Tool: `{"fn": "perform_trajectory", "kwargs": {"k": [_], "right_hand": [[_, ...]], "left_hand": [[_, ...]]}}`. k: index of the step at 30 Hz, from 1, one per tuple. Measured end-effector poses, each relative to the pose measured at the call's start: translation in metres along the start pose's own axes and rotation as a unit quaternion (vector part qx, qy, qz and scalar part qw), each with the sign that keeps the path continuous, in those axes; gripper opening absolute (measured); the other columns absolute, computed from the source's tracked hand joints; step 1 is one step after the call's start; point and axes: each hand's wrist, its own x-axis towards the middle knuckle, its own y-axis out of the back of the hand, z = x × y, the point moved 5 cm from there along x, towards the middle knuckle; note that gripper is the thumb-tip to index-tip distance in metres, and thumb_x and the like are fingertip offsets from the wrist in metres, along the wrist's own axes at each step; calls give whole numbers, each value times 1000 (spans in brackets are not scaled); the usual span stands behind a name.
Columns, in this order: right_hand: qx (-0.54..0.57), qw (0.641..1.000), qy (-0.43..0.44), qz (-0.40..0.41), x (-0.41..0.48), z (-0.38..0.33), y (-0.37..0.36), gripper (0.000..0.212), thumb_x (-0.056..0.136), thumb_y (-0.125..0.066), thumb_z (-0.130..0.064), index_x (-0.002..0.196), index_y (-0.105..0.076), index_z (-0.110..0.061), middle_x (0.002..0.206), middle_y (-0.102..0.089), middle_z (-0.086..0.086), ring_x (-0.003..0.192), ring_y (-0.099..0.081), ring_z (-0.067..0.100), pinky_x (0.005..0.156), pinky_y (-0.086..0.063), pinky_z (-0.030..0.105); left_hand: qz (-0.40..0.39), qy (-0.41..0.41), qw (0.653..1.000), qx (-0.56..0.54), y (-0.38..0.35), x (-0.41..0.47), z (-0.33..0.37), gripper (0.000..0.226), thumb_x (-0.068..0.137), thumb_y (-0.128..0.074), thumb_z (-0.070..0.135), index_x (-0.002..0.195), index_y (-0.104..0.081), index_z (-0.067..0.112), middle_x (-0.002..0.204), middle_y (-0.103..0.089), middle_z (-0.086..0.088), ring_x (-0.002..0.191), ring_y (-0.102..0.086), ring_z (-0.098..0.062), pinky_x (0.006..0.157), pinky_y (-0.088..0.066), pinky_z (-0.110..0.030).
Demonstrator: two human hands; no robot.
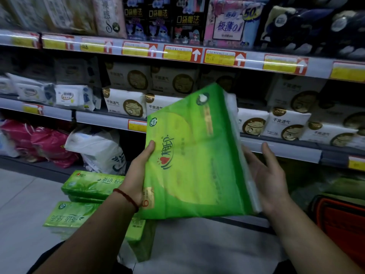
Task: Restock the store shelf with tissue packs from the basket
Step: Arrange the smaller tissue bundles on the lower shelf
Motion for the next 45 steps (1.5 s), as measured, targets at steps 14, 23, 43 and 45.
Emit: {"fn": "perform_trajectory", "kwargs": {"k": [14, 23, 43, 45], "right_hand": [[14, 993, 107, -56, -4, 7, -31, 100, 47, -95, -65, 132, -69, -21, 133, -70, 10, 122, -68, 27, 93, -60, 41], [-106, 981, 162, -15, -3, 2, -13, 75, 64, -78, 2, 133, -58, -18, 107, -77, 5, 97, -75, 22, 69, -61, 29], [-90, 994, 50, -20, -5, -7, -18, 33, 85, -62, -29, 112, -73, -15, 102, -79, 11, 83, -77, 24, 83, -54, 40], [-133, 985, 75, -81, -11, -14, -22, 56, 71, -72, -13, 127, -67, -20, 110, -78, 10, 94, -77, 26, 80, -61, 39]], "left_hand": [[24, -68, 987, -140, -16, 3, -12, 53, 96, -50, 58, 131, -66, 22, 125, -73, -12, 112, -71, -34, 101, -50, -57], [-12, -37, 999, -31, -1, 7, -10, 45, 85, -65, 36, 126, -69, 17, 126, -72, -11, 119, -67, -35, 112, -42, -58], [-146, -14, 953, 263, 57, -20, 43, 100, 35, -104, 41, 124, -67, 13, 118, -75, -16, 100, -75, -36, 75, -64, -43], [-135, -40, 923, 359, 63, -21, 39, 85, 50, -102, 16, 125, -62, 14, 113, -78, -5, 104, -74, -29, 74, -62, -30]]}}
